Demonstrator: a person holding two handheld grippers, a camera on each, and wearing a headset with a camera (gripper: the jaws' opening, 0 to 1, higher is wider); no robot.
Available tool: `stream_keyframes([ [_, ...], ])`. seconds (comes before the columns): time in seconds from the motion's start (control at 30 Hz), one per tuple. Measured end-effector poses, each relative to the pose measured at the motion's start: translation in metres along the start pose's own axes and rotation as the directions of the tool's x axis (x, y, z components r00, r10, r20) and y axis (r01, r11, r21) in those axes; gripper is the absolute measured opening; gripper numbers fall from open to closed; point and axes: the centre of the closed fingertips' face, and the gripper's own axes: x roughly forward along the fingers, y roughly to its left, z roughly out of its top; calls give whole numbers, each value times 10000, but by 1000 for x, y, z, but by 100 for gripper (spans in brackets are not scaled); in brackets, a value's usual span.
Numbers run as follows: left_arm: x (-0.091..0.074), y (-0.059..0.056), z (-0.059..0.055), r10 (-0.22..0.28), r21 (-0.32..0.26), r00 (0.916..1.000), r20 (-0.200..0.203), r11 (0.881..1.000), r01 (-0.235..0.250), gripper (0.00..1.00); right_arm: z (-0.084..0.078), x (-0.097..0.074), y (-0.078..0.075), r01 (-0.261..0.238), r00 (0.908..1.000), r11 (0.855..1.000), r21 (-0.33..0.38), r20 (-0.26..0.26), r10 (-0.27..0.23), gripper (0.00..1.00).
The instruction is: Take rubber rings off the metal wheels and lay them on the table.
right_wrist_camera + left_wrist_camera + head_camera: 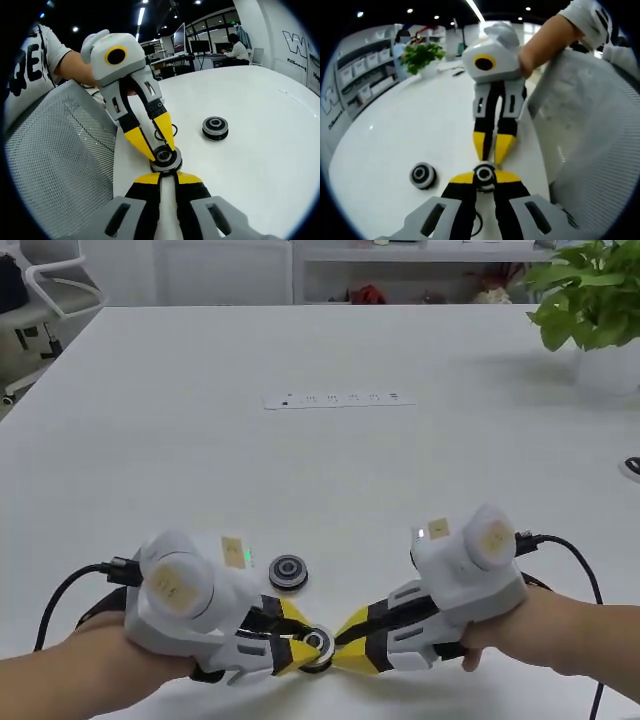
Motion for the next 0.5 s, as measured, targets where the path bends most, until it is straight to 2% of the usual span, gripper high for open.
stream_keyframes([
  [0.03,0,-1,0,-19,44,10000,4,10000,19,13,-1,0,-3,127,9999,9999,-103,-46,-127,2],
  [0.5,0,-2,0,184,329,9997,-160,9993,-178,12,-1,-1,-4,207,9998,9987,475,-3,-207,0],
])
